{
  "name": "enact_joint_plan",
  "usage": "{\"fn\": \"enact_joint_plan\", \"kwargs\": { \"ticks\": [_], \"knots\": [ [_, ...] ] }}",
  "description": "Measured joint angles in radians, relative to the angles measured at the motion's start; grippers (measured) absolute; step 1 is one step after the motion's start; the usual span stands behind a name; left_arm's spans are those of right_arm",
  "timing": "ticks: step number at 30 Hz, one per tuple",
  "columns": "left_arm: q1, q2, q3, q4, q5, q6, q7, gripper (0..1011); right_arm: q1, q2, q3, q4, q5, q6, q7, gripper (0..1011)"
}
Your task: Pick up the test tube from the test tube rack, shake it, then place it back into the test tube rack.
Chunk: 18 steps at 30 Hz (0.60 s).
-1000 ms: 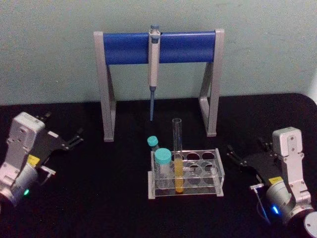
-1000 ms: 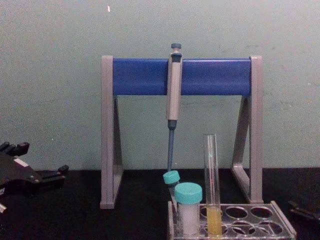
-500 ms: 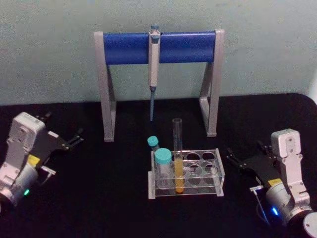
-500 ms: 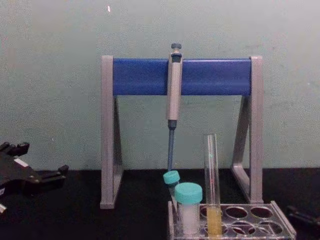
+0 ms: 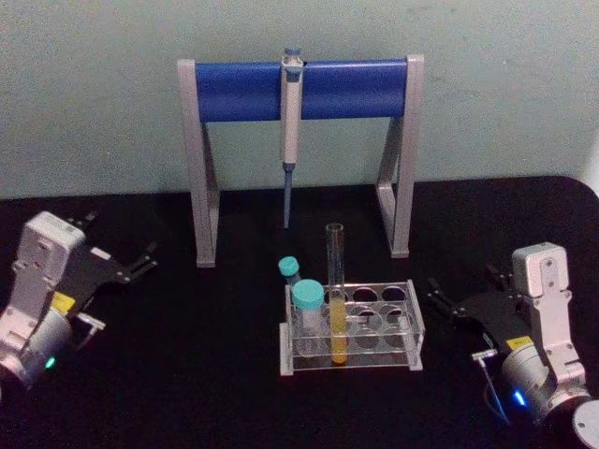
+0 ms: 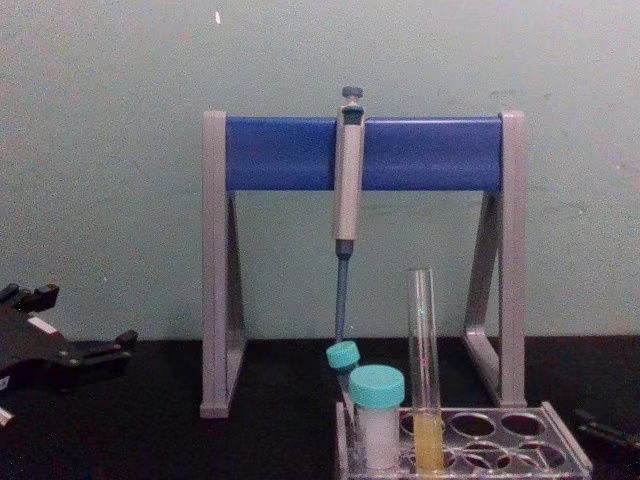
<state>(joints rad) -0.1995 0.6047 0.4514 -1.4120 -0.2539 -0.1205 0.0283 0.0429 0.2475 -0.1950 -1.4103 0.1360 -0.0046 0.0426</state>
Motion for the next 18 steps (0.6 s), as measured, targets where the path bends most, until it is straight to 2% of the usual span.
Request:
{"fn": "enact_joint_plan", "kwargs": {
  "ticks": [18],
  "knots": [
    [0.0, 0.0, 0.0, 0.0, 0.0, 0.0, 0.0, 1001, 0.0, 0.001, 0.0, -0.001, 0.0, -0.001, -0.001, 1000]
  ]
}}
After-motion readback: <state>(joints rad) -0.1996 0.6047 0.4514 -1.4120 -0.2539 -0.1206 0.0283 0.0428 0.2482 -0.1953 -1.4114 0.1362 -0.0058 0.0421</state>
